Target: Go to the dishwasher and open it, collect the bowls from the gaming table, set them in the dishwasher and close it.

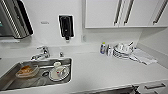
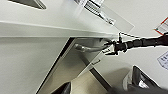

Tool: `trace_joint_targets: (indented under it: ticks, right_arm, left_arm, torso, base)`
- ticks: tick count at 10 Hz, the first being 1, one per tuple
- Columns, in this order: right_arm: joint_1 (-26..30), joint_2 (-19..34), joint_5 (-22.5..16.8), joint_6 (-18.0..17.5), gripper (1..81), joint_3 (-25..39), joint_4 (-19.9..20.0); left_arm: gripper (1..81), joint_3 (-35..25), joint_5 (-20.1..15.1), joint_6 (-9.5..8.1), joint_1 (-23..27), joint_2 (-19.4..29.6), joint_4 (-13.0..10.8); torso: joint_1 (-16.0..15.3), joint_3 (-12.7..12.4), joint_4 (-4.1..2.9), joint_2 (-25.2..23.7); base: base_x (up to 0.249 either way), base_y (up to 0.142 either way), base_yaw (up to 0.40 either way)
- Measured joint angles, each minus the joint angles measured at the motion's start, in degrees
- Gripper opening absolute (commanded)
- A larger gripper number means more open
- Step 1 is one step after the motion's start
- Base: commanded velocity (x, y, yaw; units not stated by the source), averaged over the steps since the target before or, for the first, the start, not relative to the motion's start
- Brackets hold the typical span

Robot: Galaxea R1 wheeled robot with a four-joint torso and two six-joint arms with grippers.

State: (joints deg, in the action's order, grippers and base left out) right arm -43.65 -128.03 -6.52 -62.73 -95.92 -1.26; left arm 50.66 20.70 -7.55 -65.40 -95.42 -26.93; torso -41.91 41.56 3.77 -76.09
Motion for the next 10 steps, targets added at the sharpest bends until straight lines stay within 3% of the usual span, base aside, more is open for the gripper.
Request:
trace_joint_targets:
  ticks: [3,5,6,8,10]
  right_arm:
    - [-1.0,6.3,1.7,0.1,81.1,5.0,-1.8]
    - [-6.7,8.4,-7.1,0.4,81.1,5.6,-3.8]
    - [-7.7,7.8,-8.0,0.4,81.1,5.6,-3.9]
    - [-5.5,5.1,-5.8,0.5,81.1,5.4,-3.9]
    - [-4.7,7.4,-6.4,0.4,81.1,6.9,-3.9]
  left_arm:
    - [81.1,0.0,-0.1,-0.02,0.0,0.0,-0.2]
    - [81.1,0.0,-0.1,-0.02,0.0,-0.2,-0.3]
    - [81.1,0.0,0.0,-0.02,0.1,-0.3,-0.3]
    - [81.1,0.0,-0.1,0.00,0.0,-0.4,-0.3]
    - [81.1,0.0,-0.1,0.00,0.0,-0.6,-0.3]
  torso:
    - [0.0,0.0,0.00,0.0]
    - [0.0,0.0,0.00,0.0]
    - [0.0,0.0,0.02,0.0]
    - [0.0,0.0,0.02,0.0]
    - [0.0,0.0,0.02,0.0]
  base:
    - [0.000,0.000,0.000]
    - [0.000,0.000,0.000]
    - [0.000,0.000,0.000]
    - [0.000,0.000,0.000]
    - [0.000,0.000,0.000]
